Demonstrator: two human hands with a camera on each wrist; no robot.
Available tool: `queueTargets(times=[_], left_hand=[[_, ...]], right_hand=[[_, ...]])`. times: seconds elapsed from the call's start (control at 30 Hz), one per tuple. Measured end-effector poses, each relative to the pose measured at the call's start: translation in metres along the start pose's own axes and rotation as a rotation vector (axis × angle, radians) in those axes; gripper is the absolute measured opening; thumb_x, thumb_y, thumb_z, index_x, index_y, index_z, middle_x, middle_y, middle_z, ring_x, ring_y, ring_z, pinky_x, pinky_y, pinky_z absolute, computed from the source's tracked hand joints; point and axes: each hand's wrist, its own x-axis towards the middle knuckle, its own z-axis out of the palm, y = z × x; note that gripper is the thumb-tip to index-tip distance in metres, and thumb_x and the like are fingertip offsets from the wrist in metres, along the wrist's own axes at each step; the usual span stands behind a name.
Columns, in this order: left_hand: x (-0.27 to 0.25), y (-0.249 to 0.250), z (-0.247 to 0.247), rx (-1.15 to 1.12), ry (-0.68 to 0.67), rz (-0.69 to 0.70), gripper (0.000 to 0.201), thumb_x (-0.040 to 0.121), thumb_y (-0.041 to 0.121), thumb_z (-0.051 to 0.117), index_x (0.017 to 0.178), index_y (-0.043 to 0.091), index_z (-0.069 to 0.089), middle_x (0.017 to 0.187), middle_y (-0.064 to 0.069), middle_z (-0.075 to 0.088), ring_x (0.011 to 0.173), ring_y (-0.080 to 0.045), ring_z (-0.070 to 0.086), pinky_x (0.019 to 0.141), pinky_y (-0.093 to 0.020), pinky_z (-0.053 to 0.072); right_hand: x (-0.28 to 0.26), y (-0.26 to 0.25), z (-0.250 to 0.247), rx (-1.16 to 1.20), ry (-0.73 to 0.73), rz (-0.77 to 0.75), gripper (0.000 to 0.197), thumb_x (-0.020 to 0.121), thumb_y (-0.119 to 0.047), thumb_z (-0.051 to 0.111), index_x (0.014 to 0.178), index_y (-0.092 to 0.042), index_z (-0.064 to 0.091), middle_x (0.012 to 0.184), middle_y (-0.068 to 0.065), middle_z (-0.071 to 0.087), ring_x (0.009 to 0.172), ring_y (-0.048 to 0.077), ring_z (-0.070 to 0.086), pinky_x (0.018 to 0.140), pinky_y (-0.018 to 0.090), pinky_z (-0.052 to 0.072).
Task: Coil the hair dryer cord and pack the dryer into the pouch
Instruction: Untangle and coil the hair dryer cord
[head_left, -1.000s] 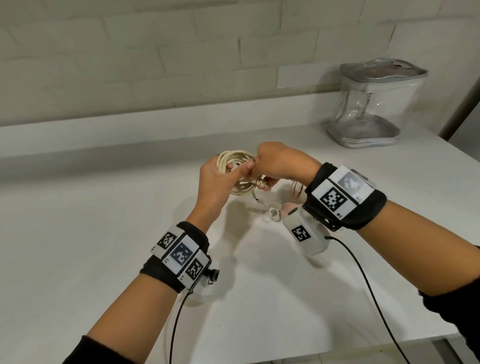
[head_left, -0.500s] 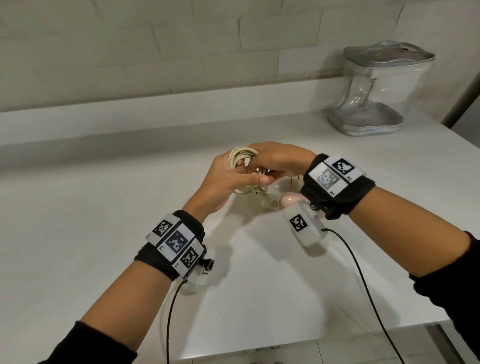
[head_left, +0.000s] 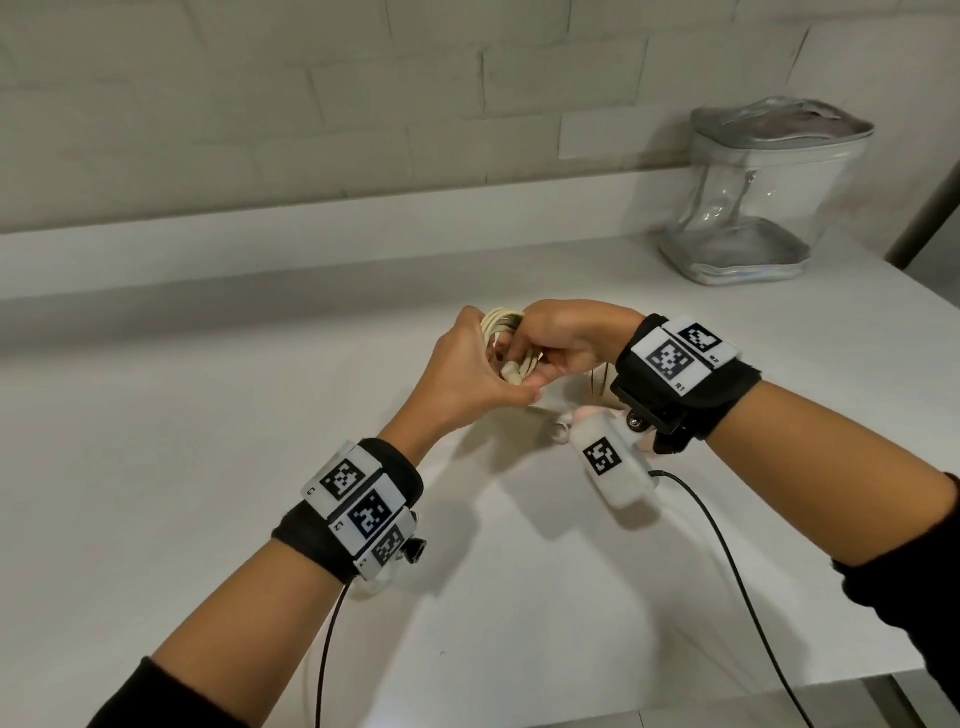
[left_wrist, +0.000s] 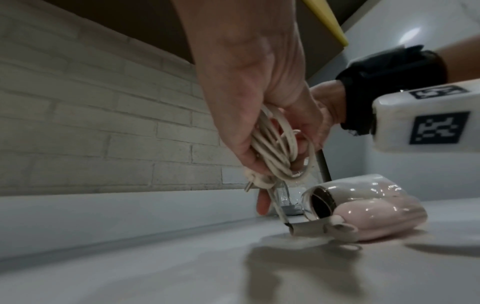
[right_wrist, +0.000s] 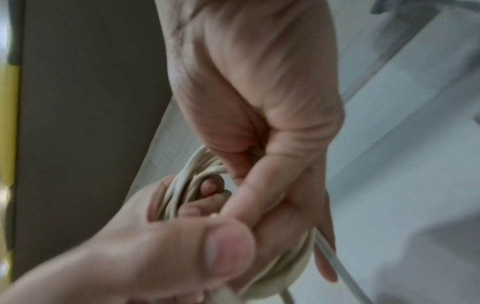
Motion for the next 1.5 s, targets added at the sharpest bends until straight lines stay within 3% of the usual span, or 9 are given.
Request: queueTargets(times=[0.13,0.27,0.33,0.67,0.87,1.0,1.17,1.4,1.5], left_hand=[[0.0,-0.008,-0.008,-0.196,-0.028,-0.068,0.055,0.047,0.014,0.077,0.093,0.009,0.046,0.075,0.005,0.045,0.06,-0.007,0.045,0.051,-0.024,0.041],[0.001,-0.019,-0.013,-0.448,0.015,-0.124,0.035,0.056,-0.008,0.063,0.066,0.017,0.04,0.052,0.01,0.029,0.043,-0.005,0.032,0.048,-0.022,0.036],[0.004,-0.019,-0.012,-0.492,0.038,-0.126,0.042,0.065,-0.02,0.057,0.06,0.016,0.037,0.046,0.012,0.03,0.041,-0.007,0.036,0.05,-0.024,0.039],[0.011,-0.012,-0.012,-0.453,0.24,-0.208,0.04,0.08,-0.015,0.05,0.056,0.015,0.04,0.043,0.009,0.036,0.036,-0.006,0.04,0.041,-0.017,0.038],[0.011,-0.015,-0.029,-0.422,0.38,-0.385,0.017,0.079,-0.006,0.059,0.072,0.008,0.053,0.053,-0.003,0.04,0.028,-0.006,0.036,0.052,-0.027,0.05],[0.007,-0.013,-0.046,-0.431,0.085,-0.449,0.023,0.073,-0.009,0.062,0.06,0.007,0.052,0.039,0.0,0.036,0.028,-0.01,0.032,0.05,-0.024,0.043],[0.002,0.007,-0.053,-0.147,-0.358,-0.478,0.034,0.079,0.044,0.064,0.072,0.011,0.066,0.036,0.005,0.043,0.035,-0.011,0.04,0.049,-0.021,0.041],[0.009,-0.005,-0.037,-0.351,-0.099,-0.449,0.033,0.087,0.027,0.061,0.061,0.01,0.05,0.035,0.007,0.038,0.03,-0.009,0.036,0.048,-0.023,0.039],[0.007,-0.016,-0.032,-0.535,0.023,-0.421,0.03,0.088,0.018,0.061,0.061,0.008,0.051,0.039,0.003,0.043,0.034,-0.01,0.043,0.05,-0.024,0.042]], right_hand=[[-0.014,-0.002,-0.019,0.334,-0.318,0.036,0.046,0.069,0.014,0.023,0.101,0.004,0.055,0.101,0.026,0.061,0.093,0.041,0.062,0.074,0.04,0.057],[-0.007,0.003,-0.042,0.061,-0.13,-0.016,0.034,0.083,-0.003,0.03,0.101,-0.009,0.059,0.088,0.009,0.069,0.06,0.019,0.061,0.053,0.026,0.055],[0.006,0.011,-0.037,-0.036,-0.017,-0.095,0.028,0.093,-0.014,0.033,0.099,-0.011,0.06,0.085,0.003,0.065,0.061,0.014,0.054,0.06,0.024,0.047],[0.026,0.032,0.003,0.585,-0.405,-0.072,0.027,0.079,-0.018,0.046,0.082,-0.003,0.069,0.075,0.008,0.071,0.062,0.015,0.067,0.06,0.026,0.058],[0.022,0.043,0.008,0.793,-0.21,-0.145,0.023,0.094,0.0,0.039,0.085,0.001,0.06,0.067,0.011,0.071,0.059,0.015,0.07,0.052,0.022,0.057],[0.027,0.046,0.004,0.914,-0.052,-0.118,0.019,0.086,-0.001,0.056,0.07,0.001,0.066,0.068,0.008,0.063,0.047,0.008,0.06,0.046,0.013,0.052],[0.033,0.052,0.019,0.877,0.068,-0.087,0.008,0.082,-0.008,0.064,0.079,-0.003,0.058,0.071,0.004,0.049,0.037,0.004,0.049,0.043,0.013,0.05],[0.029,0.057,0.02,0.859,0.15,-0.179,0.027,0.087,-0.027,0.061,0.088,-0.005,0.046,0.071,0.006,0.043,0.07,0.028,0.064,0.059,0.05,0.057],[0.025,0.053,0.014,0.992,0.182,-0.2,0.02,0.088,-0.019,0.06,0.082,-0.008,0.044,0.077,0.006,0.039,0.081,0.033,0.064,0.049,0.05,0.056]])
